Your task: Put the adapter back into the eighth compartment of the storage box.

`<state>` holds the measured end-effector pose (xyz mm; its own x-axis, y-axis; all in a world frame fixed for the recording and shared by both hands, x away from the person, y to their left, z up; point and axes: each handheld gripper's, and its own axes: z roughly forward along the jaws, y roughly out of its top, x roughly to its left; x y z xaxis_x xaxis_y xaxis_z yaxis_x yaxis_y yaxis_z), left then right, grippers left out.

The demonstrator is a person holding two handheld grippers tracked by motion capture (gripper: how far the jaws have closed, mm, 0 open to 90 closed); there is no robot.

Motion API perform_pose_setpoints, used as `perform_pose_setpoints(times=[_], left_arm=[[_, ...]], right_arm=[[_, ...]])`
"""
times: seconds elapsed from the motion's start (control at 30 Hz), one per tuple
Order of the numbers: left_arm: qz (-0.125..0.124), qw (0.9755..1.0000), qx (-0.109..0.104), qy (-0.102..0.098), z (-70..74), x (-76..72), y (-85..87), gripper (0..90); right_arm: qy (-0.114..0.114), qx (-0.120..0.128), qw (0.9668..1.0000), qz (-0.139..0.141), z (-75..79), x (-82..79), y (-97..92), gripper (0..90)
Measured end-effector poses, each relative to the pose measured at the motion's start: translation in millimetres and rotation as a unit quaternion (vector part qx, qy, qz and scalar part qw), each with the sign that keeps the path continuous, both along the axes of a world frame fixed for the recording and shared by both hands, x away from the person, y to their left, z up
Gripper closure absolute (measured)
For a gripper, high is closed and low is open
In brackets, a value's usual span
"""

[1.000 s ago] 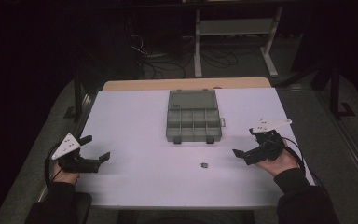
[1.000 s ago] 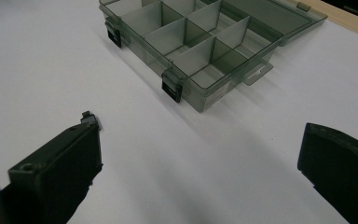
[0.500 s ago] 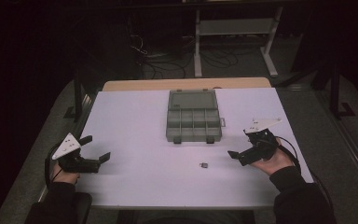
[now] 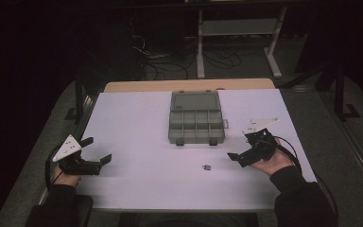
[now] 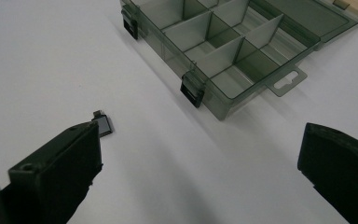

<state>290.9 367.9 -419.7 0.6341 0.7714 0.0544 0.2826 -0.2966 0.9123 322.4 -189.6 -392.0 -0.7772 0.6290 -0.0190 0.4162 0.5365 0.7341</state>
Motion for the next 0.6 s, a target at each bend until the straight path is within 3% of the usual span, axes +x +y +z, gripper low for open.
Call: perform_pose_setpoints(times=[0.6], left_arm=[[0.0,1.0,0.001,0.0,0.0,0.0,0.0,0.0]], right_arm=[[0.007,-0.013,0.9995,0.026,3.9,3.5,17.2,0.0]])
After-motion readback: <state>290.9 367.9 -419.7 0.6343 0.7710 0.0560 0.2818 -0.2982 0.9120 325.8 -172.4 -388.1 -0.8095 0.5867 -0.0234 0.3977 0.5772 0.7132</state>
